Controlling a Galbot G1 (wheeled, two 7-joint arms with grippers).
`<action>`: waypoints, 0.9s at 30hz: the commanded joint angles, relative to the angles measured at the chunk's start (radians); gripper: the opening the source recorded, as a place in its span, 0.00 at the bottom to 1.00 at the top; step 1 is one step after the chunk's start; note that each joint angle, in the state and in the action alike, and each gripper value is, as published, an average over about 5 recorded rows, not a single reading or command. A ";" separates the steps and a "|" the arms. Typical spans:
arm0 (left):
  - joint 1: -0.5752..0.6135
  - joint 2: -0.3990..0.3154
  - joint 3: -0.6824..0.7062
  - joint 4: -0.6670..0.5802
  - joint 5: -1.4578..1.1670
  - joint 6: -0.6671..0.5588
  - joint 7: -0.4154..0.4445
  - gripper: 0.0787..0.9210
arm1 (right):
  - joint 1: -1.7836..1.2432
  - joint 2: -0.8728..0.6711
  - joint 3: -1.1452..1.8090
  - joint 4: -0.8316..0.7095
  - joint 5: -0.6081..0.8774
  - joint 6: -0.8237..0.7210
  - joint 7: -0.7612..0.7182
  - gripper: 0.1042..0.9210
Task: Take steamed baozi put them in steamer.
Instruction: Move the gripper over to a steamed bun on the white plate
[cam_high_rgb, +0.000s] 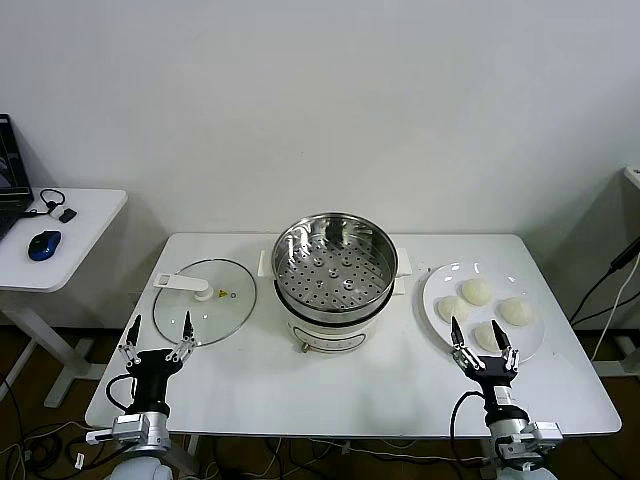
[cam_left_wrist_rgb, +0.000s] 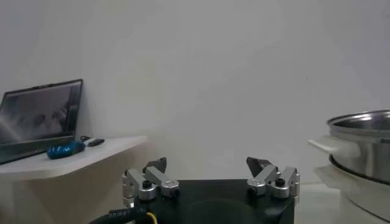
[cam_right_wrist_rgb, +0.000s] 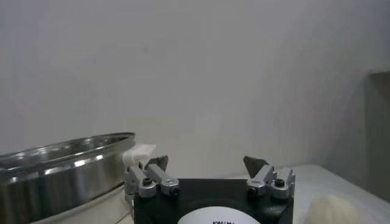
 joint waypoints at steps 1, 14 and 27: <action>-0.012 -0.025 -0.025 0.000 -0.009 0.014 -0.003 0.88 | 0.033 -0.078 0.024 0.003 -0.042 -0.151 0.018 0.88; -0.012 -0.009 -0.027 0.003 -0.014 -0.001 -0.004 0.88 | 0.368 -0.424 -0.056 -0.132 -0.063 -0.481 0.009 0.88; 0.001 -0.010 -0.002 -0.002 -0.012 -0.017 -0.005 0.88 | 0.676 -0.817 -0.336 -0.240 -0.326 -0.608 -0.475 0.88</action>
